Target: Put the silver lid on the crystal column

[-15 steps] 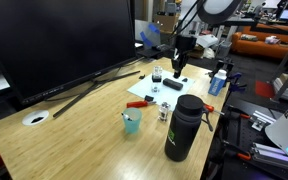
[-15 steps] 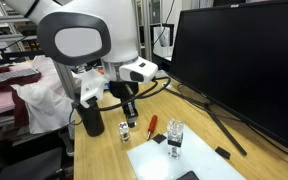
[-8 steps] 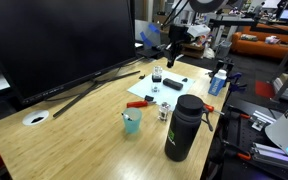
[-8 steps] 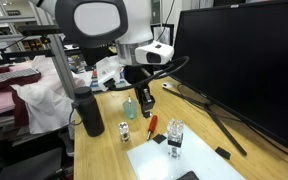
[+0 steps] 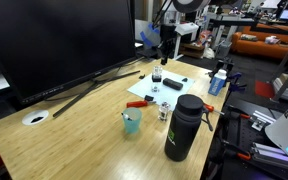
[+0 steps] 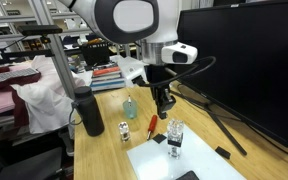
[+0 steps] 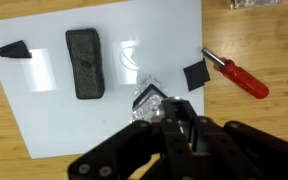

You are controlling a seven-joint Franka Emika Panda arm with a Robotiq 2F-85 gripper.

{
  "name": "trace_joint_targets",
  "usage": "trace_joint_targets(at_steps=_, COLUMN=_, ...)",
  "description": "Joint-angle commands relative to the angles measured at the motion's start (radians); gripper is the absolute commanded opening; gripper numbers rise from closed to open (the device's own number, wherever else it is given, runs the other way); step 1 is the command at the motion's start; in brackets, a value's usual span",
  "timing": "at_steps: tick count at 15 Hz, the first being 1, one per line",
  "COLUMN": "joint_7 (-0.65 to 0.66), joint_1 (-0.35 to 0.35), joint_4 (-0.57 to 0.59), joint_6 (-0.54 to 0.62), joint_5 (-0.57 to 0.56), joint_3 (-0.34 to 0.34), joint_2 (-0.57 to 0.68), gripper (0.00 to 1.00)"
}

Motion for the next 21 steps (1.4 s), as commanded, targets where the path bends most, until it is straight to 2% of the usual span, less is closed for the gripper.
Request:
trace_joint_targets(at_steps=1, joint_7=-0.012, joint_1=-0.009, joint_4=0.095, joint_6=-0.060, joint_5=-0.003, joint_3=-0.002, joint_2=0.072, gripper=0.03)
trace_joint_targets(at_steps=11, joint_7=-0.018, joint_1=-0.023, joint_4=0.215, joint_6=-0.060, joint_5=0.015, joint_3=-0.021, joint_2=0.196, gripper=0.03)
trace_joint_targets(at_steps=21, joint_7=-0.014, joint_1=-0.029, joint_4=0.208, joint_6=-0.081, joint_5=0.063, joint_3=-0.015, joint_2=0.188, gripper=0.03)
